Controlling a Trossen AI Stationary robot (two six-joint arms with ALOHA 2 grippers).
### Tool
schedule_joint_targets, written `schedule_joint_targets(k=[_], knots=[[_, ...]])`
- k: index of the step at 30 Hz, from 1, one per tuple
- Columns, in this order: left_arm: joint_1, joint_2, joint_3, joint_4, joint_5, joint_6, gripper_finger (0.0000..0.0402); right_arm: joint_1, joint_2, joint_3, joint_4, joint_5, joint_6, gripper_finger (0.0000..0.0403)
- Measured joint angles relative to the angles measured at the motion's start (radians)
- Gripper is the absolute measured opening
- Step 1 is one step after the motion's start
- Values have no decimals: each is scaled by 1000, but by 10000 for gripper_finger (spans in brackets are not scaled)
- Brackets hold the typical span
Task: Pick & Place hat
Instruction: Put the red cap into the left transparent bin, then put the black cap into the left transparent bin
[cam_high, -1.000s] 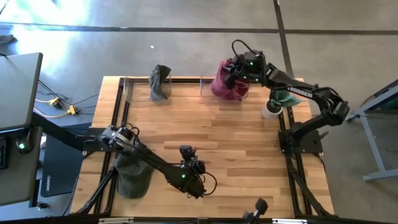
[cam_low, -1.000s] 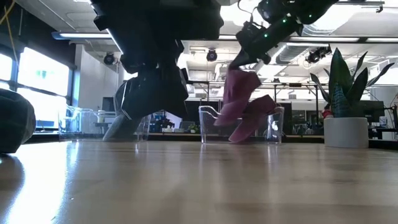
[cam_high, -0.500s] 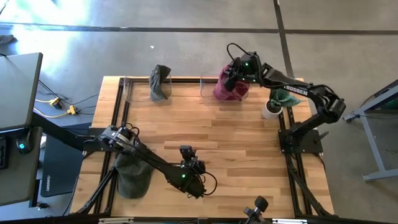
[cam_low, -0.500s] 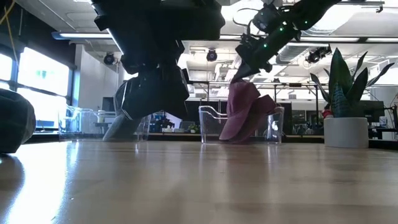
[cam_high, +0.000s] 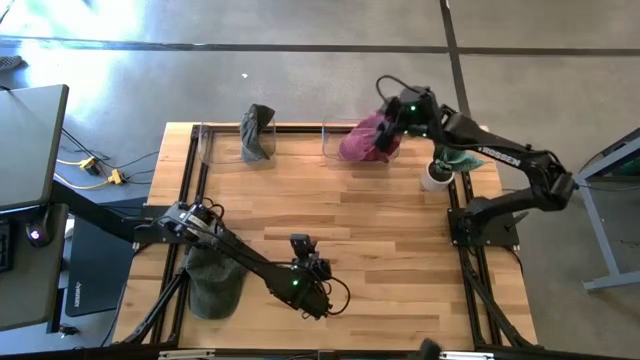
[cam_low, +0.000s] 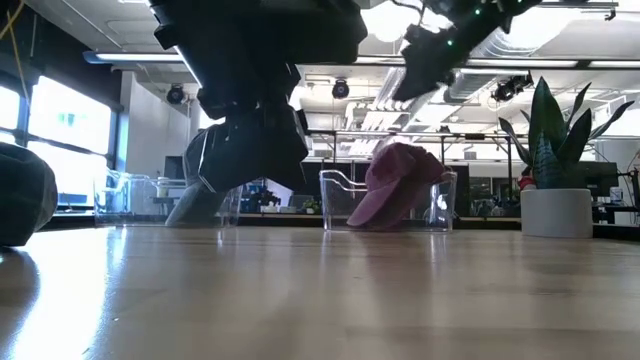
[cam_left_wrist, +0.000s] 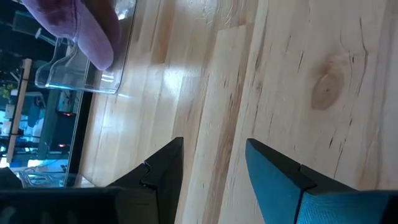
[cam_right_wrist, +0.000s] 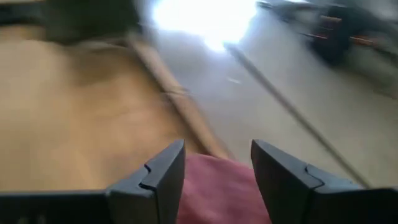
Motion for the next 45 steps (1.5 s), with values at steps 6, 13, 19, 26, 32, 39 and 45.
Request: schedule_joint_targets(k=[6, 13, 19, 26, 32, 39, 45], knots=[[18, 0, 0, -1, 1, -1, 167, 91, 132, 0, 99, -143, -4, 106], [24, 0, 0, -8, 21, -1, 167, 114, 339, 32, 11, -114, -125, 7], [23, 0, 0, -8, 24, -1, 167, 108, 364, 64, -175, 221, -208, 19], [23, 0, 0, -7, 42, -5, 167, 113, 243, 66, -206, 77, -201, 8], [18, 0, 0, -8, 36, -50, 167, 185, 90, -38, -160, -98, -111, 7], [-44, -70, 1, -24, 20, -62, 167, 467, -123, -380, 41, -62, 43, 6], [-103, -202, 28, -91, 225, -61, 167, 750, -234, -661, 336, -34, 205, 3]])
